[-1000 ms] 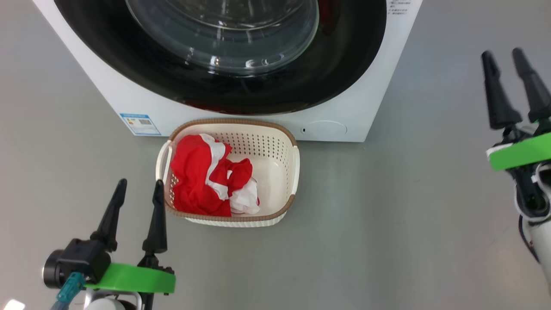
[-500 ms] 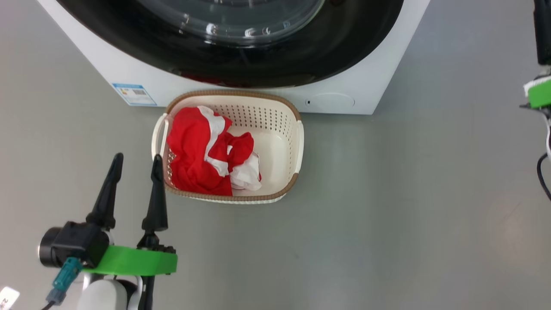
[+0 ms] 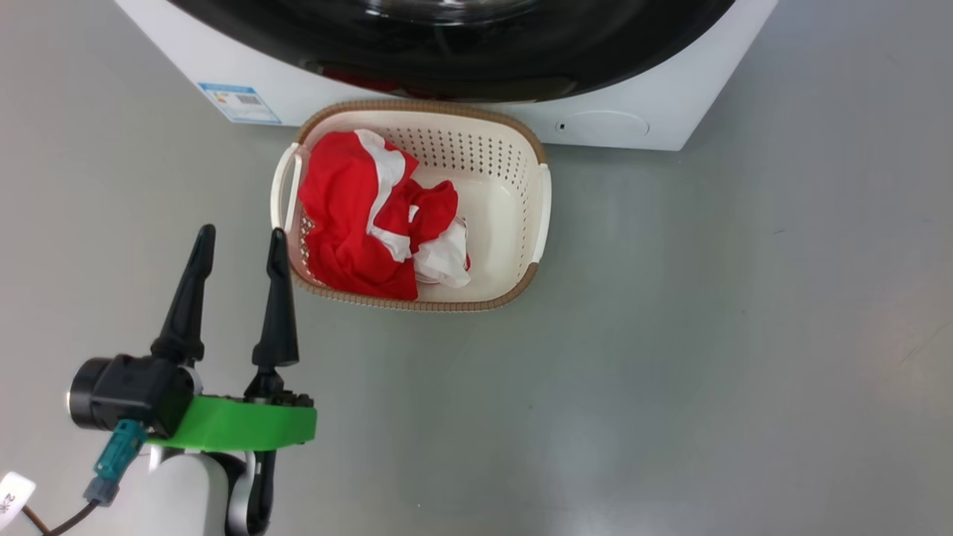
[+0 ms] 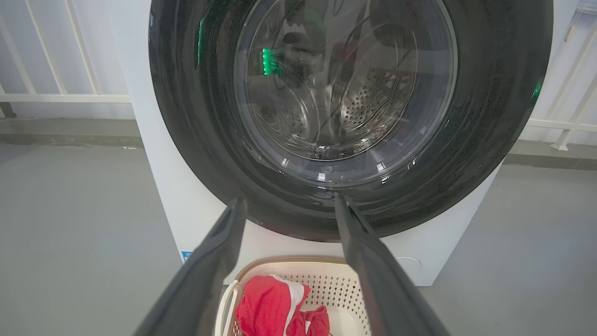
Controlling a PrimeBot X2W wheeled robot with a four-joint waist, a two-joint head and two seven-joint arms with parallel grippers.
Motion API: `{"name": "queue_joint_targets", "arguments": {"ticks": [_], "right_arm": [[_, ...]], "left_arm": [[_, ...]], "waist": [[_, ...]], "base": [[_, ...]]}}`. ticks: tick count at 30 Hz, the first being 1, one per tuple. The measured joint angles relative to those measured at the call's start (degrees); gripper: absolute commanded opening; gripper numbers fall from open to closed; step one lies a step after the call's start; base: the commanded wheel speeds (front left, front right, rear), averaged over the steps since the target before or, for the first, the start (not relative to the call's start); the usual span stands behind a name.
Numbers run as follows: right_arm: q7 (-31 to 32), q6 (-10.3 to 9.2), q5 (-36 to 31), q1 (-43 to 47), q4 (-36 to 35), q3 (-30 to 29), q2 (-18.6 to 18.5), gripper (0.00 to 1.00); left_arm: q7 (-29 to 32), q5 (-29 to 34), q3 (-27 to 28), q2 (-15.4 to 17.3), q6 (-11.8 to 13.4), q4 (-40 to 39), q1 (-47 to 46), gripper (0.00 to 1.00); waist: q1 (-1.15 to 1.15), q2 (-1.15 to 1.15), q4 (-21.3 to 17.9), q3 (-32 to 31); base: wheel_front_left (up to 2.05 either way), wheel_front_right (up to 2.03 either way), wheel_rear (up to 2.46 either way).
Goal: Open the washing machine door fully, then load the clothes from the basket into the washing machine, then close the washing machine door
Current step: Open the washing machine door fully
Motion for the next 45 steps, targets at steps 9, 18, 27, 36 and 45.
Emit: {"name": "queue_joint_targets", "arguments": {"ticks": [9, 18, 27, 36, 45], "right_arm": [[8.5, 0.0, 3.6, -4.4, 1.7, 0.1, -0.2, 0.0], [12.0, 0.0, 4.0, -8.0, 2.2, 0.2, 1.0, 0.0], [14.6, 0.0, 3.5, -12.9, 3.6, 0.3, 1.4, 0.0], [16.1, 0.0, 3.3, -14.8, 5.4, 0.6, 1.9, 0.0], [20.5, -0.16, 4.7, -12.9, 6.4, 0.8, 2.4, 0.0]], "left_arm": [[0.0, -0.6, -1.0, -0.1, 0.5, -0.7, -1.2, 1.0], [0.0, -1.9, -2.9, -0.1, 1.5, -0.7, -2.3, 1.0], [0.0, -3.5, -3.6, -0.1, 2.0, -1.1, -2.4, 1.0], [0.0, -4.6, -4.0, -0.1, 2.6, -1.3, -2.4, 1.0], [0.0, -4.6, -3.4, -0.1, 2.7, -1.1, -2.3, 1.0]], "waist": [[0.0, 0.0, 1.6, 2.5], [0.0, 0.0, 3.2, 4.4], [0.0, 0.0, 5.5, 6.3], [0.0, 0.0, 7.2, 7.0], [0.0, 0.0, 6.6, 4.9]], "base": [[0.0, 0.0, 0.0], [0.0, 0.0, 0.0], [0.0, 0.0, 0.0], [0.0, 0.0, 0.0], [0.0, 0.0, 0.0]]}}
